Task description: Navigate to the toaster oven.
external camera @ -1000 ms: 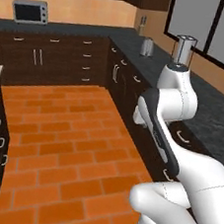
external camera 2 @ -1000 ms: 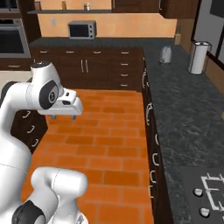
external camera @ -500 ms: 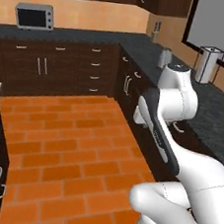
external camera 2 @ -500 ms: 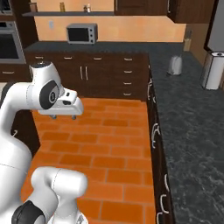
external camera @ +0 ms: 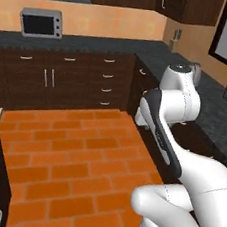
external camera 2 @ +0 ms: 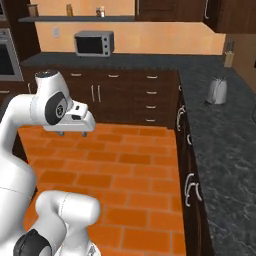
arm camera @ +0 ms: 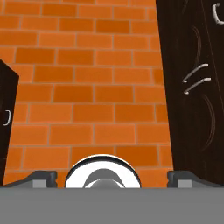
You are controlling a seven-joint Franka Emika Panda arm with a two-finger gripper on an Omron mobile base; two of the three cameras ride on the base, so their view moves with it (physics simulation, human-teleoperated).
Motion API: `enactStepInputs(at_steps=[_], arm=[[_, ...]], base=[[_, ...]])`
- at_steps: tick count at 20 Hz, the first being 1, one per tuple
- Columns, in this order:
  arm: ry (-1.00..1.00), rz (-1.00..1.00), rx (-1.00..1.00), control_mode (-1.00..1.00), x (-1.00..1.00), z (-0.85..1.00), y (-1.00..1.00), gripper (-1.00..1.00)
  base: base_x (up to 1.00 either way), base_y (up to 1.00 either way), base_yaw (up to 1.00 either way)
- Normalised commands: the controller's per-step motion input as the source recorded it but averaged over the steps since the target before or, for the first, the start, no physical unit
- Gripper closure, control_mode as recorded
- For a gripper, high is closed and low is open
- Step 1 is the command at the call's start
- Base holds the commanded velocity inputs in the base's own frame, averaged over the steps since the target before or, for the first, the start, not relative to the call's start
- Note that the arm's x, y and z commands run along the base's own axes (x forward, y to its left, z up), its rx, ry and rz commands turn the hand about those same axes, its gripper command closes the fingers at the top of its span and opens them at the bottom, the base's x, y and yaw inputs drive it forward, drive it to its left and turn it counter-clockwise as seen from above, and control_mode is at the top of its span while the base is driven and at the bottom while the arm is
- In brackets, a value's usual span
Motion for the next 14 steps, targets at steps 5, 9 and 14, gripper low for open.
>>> enactStepInputs(at_steps=[5,9,14], arm=[[0.00,0.00,0.00,1.00,0.00,0.00,0.00,-1.00],[0.00,0.00,0.00,1.00,0.00,0.00,0.00,-1.00],[0.00,0.00,0.00,1.00,0.00,0.00,0.00,-1.00]], base=[[1.00,0.52,0.00],[1.00,0.56,0.01],[1.00,0.53,0.03]])
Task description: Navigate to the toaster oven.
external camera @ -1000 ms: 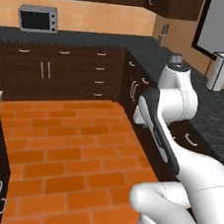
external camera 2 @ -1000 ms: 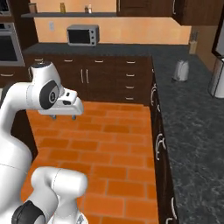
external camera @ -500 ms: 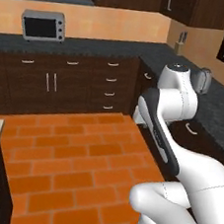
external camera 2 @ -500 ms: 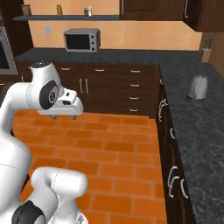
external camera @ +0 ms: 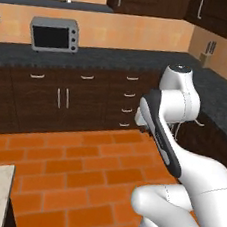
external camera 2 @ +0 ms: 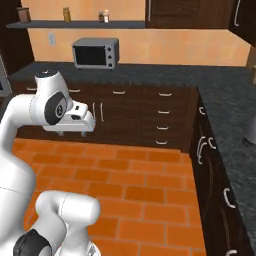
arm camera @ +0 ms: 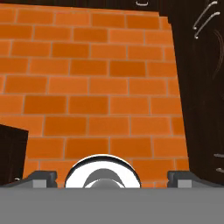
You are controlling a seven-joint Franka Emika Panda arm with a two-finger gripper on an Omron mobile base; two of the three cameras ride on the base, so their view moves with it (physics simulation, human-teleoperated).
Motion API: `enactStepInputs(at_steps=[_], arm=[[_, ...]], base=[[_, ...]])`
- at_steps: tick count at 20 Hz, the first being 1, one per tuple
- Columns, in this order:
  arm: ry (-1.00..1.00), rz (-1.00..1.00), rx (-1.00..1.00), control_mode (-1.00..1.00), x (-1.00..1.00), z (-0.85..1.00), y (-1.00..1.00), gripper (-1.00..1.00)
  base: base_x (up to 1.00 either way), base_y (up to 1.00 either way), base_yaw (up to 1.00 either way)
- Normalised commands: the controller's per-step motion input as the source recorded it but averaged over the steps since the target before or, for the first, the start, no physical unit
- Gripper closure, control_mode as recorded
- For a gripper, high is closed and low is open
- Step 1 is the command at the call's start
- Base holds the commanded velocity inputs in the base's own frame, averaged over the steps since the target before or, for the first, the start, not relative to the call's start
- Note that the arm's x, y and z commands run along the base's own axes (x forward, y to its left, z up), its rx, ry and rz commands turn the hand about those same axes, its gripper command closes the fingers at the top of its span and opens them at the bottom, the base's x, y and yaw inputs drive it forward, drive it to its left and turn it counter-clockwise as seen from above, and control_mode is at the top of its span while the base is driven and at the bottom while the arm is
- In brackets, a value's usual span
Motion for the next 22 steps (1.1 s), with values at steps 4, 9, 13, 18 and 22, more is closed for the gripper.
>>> enactStepInputs(at_steps=[4,9,13,18,22], arm=[[0.00,0.00,0.00,1.00,0.00,0.00,0.00,-1.00],[0.00,0.00,0.00,1.00,0.00,0.00,0.00,-1.00],[0.00,0.00,0.00,1.00,0.00,0.00,0.00,-1.00],[0.00,0.00,0.00,1.00,0.00,0.00,0.00,-1.00],[0.00,0.00,0.00,1.00,0.00,0.00,0.00,-1.00]], base=[[1.00,0.41,0.06],[1.00,0.28,0.03],[1.00,0.29,0.00],[1.00,0.46,0.00],[1.00,0.67,0.00]])
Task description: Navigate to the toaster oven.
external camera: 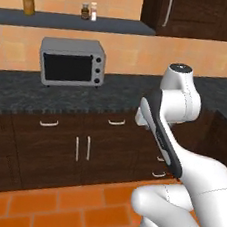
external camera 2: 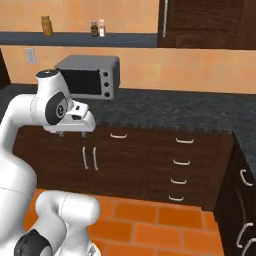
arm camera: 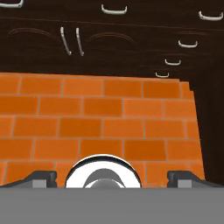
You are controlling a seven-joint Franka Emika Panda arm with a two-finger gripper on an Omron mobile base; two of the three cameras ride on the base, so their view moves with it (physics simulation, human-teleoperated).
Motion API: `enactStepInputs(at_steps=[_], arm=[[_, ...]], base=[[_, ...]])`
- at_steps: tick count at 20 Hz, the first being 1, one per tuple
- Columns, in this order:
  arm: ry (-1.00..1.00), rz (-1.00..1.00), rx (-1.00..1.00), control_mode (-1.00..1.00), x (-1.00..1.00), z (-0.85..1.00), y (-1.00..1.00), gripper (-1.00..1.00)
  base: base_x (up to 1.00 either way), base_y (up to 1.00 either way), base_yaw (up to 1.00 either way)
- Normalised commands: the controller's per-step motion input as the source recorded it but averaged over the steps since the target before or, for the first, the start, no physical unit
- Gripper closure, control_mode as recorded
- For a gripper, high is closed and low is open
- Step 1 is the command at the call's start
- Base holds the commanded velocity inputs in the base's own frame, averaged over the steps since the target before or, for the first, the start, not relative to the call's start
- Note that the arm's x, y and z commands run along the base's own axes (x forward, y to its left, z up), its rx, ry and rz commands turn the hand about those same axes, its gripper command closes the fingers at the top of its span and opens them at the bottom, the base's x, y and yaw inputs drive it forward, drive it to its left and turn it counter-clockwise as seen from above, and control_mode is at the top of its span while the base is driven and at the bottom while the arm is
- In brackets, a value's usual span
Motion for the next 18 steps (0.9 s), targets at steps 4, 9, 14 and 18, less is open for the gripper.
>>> enactStepInputs(at_steps=[4,9,14,18], arm=[[0.00,0.00,0.00,1.00,0.00,0.00,0.00,-1.00],[0.00,0.00,0.00,1.00,0.00,0.00,0.00,-1.00],[0.00,0.00,0.00,1.00,0.00,0.00,0.00,-1.00],[0.00,0.00,0.00,1.00,0.00,0.00,0.00,-1.00]], base=[[1.00,0.72,0.00],[0.88,0.63,0.00],[0.74,0.37,0.00],[0.54,0.10,0.00]])
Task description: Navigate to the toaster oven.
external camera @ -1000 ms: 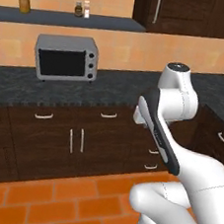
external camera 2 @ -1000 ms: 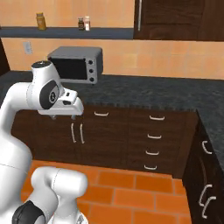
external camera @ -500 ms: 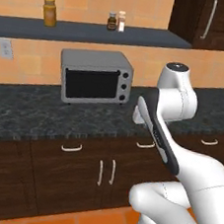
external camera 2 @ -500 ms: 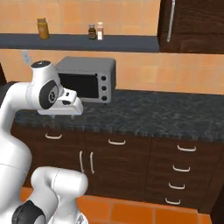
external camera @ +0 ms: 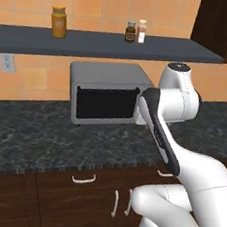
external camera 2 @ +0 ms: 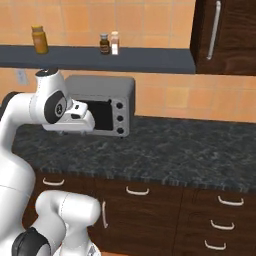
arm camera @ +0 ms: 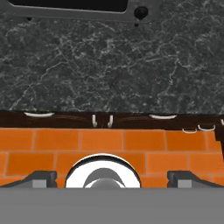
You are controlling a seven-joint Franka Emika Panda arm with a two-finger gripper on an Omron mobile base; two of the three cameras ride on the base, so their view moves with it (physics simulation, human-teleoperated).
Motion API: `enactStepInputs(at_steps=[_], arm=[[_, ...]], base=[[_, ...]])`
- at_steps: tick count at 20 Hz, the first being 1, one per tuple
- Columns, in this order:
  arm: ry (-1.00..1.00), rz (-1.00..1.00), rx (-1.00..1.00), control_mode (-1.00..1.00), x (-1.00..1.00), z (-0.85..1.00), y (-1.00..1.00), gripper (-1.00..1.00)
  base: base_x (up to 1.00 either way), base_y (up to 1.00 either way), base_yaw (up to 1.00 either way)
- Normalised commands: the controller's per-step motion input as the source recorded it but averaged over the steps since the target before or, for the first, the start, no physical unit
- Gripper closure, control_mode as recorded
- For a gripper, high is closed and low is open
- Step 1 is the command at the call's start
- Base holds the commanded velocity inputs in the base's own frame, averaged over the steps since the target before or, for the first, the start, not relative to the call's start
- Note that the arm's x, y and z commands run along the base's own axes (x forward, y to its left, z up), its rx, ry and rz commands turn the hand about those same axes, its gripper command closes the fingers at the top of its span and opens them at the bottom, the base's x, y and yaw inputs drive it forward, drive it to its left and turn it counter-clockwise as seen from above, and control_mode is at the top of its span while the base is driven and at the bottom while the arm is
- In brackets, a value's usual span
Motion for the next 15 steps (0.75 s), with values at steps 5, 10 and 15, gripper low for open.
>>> enactStepInputs(at_steps=[5,10,15], arm=[[0.00,0.00,0.00,1.00,0.00,0.00,0.00,-1.00],[0.00,0.00,0.00,1.00,0.00,0.00,0.00,-1.00],[0.00,0.00,0.00,1.00,0.00,0.00,0.00,-1.00]], base=[[0.53,0.28,0.00],[0.55,0.35,0.00],[0.54,0.34,0.00]])
